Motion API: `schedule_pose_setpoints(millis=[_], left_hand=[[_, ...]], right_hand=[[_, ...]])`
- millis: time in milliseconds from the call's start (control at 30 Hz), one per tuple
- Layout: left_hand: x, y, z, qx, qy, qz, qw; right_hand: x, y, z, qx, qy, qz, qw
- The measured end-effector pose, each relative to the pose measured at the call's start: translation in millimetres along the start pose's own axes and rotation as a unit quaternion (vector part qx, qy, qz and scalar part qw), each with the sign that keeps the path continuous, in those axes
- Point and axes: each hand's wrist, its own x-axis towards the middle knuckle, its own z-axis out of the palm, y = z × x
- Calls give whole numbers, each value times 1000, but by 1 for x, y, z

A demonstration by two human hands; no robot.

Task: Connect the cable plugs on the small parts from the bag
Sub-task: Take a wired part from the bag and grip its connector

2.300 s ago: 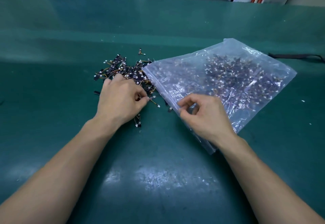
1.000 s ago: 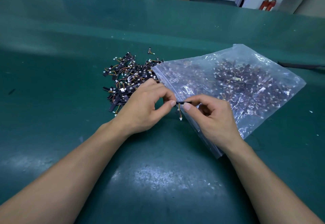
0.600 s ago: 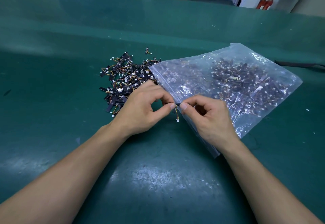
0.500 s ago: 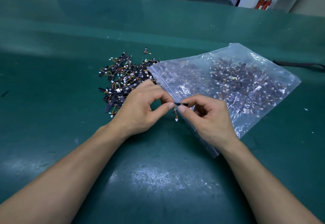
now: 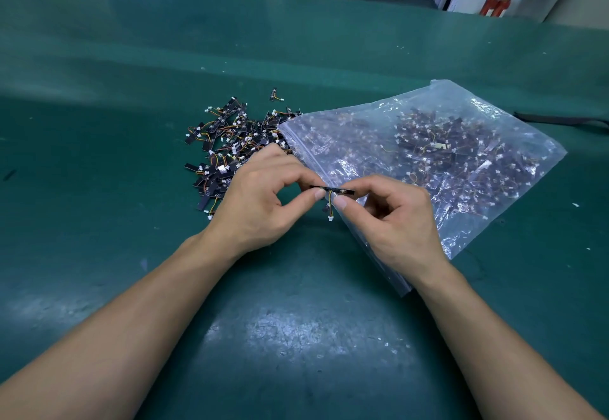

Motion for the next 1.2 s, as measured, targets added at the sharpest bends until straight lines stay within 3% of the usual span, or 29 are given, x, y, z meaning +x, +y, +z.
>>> schedule_pose_setpoints(millis=[1200], left_hand=[[1, -2, 1, -6, 29, 24, 999]], right_hand=[[1, 1, 1, -33, 37, -41, 998]])
